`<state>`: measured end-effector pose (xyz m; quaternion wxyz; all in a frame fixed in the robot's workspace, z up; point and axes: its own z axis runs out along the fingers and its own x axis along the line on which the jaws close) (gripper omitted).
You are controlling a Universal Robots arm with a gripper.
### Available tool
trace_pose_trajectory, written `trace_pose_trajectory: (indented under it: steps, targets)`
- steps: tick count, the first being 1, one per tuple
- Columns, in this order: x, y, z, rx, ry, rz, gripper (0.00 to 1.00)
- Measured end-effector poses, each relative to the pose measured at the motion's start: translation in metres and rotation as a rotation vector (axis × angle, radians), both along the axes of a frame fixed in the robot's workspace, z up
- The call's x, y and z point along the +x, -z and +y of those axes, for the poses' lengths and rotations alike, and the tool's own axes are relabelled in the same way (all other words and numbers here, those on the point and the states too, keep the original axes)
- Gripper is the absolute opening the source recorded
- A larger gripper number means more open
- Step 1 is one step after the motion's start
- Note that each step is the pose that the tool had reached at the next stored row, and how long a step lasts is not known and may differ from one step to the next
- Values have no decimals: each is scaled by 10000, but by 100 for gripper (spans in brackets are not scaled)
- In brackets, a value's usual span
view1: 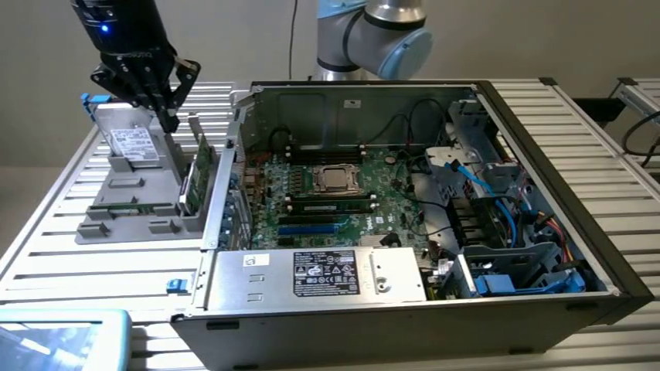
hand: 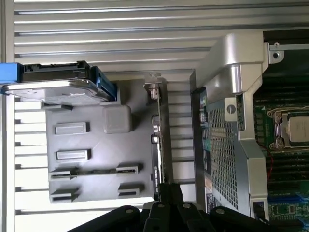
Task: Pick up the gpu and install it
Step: 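Reach for the gpu, then pick up the gpu and move the gpu toward the slot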
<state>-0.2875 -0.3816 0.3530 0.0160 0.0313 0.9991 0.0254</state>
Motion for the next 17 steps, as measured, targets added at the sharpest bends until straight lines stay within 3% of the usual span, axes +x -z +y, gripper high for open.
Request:
trace_pose_trajectory:
  steps: [8,17]
  targets:
    - [-90,71,157,6,-45,-35,12]
    - [-98,72,158,7,-50,-35,12]
